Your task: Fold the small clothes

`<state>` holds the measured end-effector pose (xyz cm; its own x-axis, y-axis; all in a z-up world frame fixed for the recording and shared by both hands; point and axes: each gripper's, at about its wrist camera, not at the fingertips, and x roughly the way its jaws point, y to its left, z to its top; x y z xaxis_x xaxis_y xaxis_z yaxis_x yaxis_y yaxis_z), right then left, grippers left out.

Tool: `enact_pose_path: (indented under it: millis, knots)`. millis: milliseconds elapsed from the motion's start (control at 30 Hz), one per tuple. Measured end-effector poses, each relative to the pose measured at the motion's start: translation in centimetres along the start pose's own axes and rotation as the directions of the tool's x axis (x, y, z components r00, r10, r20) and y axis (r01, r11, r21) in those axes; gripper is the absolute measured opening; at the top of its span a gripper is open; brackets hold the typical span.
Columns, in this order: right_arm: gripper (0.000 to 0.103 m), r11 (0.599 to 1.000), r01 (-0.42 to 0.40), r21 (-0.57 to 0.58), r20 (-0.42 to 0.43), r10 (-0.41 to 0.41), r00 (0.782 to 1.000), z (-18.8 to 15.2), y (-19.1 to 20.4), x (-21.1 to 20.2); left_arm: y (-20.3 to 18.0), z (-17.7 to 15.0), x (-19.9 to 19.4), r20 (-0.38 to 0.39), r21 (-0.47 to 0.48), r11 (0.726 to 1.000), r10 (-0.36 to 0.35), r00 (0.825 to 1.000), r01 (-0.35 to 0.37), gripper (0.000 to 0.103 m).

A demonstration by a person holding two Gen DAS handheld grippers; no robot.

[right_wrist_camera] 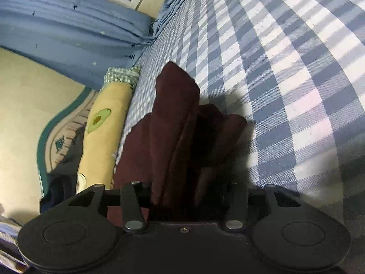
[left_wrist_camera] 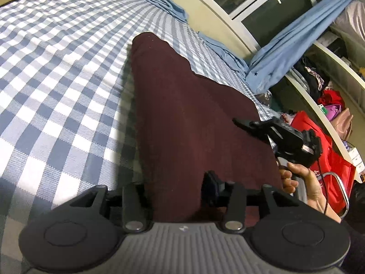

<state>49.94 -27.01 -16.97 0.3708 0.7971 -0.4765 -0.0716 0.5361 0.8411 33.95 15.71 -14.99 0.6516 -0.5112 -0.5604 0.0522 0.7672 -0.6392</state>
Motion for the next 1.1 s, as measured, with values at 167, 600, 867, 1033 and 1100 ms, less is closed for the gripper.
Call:
enact_pose_path:
  millis: [167, 600, 867, 1033, 1100]
  knots:
    - [0.087, 1.000, 0.019, -0.016, 0.051, -0.018, 0.999, -0.2, 0.0, -3.0, -0.7, -0.3, 0.0, 0.003, 0.016, 1.000, 0.022, 1.000, -0.022, 0.063]
    - [0.096, 0.979, 0.056, -0.198, 0.163, -0.023, 0.986, -5.4, 2.7, -14.3, -4.7, -2.3, -3.8, 0.056, 0.149, 0.927, 0.339, 0.939, -0.343, 0.102]
    - [0.099, 0.877, 0.225, -0.424, 0.260, -0.120, 0.958, -12.0, 6.7, -19.3, -6.1, -2.4, -10.8, 0.194, 0.133, 0.904, 0.379, 0.905, -0.407, 0.102]
    - [0.066, 0.768, 0.350, -0.537, 0.224, -0.270, 0.936, -16.0, 5.9, -15.9, -7.4, -1.6, -8.8, 0.226, 0.205, 0.842, 0.455, 0.861, -0.499, 0.102]
    - [0.055, 0.785, 0.324, -0.528, 0.178, -0.271, 0.946, -16.5, 5.3, -14.5, -8.2, -1.2, -7.5, 0.238, 0.235, 0.826, 0.463, 0.854, -0.513, 0.102]
